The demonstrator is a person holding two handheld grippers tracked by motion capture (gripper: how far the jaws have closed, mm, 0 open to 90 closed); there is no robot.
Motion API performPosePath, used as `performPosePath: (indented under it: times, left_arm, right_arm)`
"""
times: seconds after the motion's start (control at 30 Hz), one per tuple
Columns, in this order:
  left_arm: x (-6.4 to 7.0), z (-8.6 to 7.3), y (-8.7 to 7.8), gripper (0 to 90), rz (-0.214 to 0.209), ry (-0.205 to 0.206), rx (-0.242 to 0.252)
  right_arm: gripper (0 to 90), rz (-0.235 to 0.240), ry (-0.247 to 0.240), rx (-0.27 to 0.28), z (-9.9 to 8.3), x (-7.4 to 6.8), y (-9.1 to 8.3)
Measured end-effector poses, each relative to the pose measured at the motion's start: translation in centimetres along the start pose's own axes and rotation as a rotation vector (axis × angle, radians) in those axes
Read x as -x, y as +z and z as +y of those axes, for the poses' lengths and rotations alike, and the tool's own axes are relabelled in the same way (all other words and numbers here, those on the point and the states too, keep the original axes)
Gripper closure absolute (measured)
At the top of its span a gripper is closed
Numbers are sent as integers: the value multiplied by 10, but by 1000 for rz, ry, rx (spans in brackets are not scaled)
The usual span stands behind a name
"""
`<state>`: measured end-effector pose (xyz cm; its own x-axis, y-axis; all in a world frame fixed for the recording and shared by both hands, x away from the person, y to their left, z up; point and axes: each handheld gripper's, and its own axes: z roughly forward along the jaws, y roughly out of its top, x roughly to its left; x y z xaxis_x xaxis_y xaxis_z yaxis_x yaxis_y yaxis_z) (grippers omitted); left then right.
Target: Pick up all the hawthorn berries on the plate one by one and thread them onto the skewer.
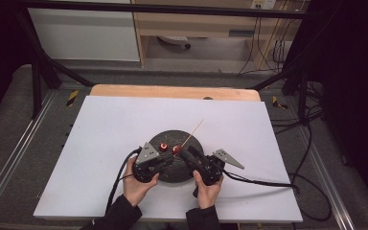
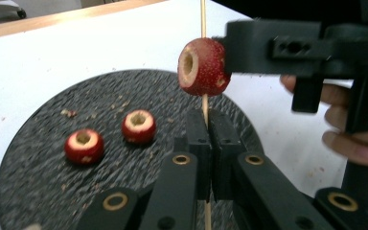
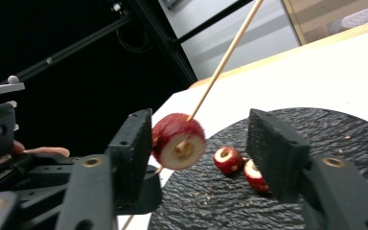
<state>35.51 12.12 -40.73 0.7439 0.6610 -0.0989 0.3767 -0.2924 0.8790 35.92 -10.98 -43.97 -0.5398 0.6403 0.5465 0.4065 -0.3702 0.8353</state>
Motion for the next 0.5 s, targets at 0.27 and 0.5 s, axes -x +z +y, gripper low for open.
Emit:
performPosePath:
  times: [0.27, 0.5]
  left_arm:
    - [-12, -12, -16, 880, 21, -11, -9]
    - [-23, -20, -36, 880, 29, -22, -12]
  right_arm:
    - [229, -2, -42, -64, 5, 2, -1]
    - [80, -20, -99, -173, 10, 6, -1]
